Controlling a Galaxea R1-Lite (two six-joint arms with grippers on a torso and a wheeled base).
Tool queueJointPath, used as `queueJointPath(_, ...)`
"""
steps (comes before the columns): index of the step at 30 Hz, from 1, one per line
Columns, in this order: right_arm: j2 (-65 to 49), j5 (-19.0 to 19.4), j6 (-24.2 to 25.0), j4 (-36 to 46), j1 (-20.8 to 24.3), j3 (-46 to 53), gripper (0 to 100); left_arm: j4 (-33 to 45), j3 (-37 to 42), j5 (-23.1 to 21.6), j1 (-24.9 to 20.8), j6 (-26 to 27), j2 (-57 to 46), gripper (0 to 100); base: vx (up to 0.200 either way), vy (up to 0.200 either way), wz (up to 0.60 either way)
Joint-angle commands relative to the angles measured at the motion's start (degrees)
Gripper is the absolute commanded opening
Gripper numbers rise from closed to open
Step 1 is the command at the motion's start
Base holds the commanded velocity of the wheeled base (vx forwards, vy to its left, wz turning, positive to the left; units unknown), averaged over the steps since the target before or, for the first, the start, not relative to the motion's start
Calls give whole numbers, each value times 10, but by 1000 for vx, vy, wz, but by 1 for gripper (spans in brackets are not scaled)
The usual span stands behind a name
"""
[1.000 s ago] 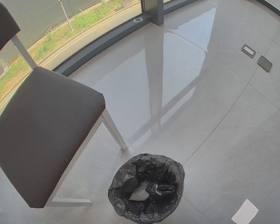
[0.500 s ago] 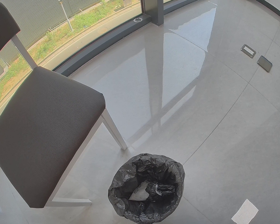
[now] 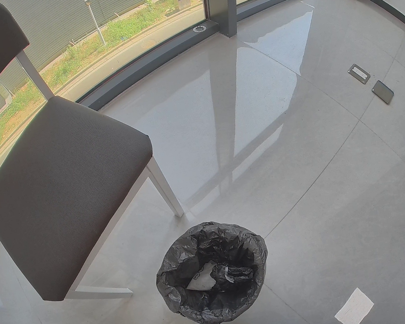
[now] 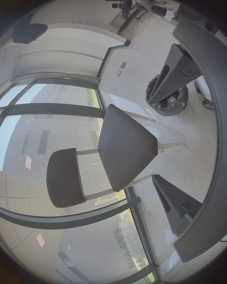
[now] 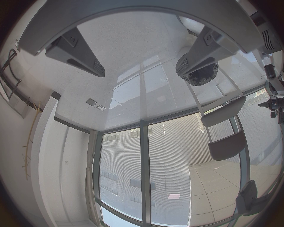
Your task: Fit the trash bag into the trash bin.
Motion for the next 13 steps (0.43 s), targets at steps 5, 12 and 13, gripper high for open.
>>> queueJointPath(5,-6,0,0,0,0,9,100,0,9,0,0,0,-7,100,0,0,0)
queueJointPath(12,-6,0,0,0,0,9,100,0,9,0,0,0,-7,100,0,0,0)
queueJointPath(13,-6,-1,2,0,0,9,100,0,9,0,0,0,-7,100,0,0,0)
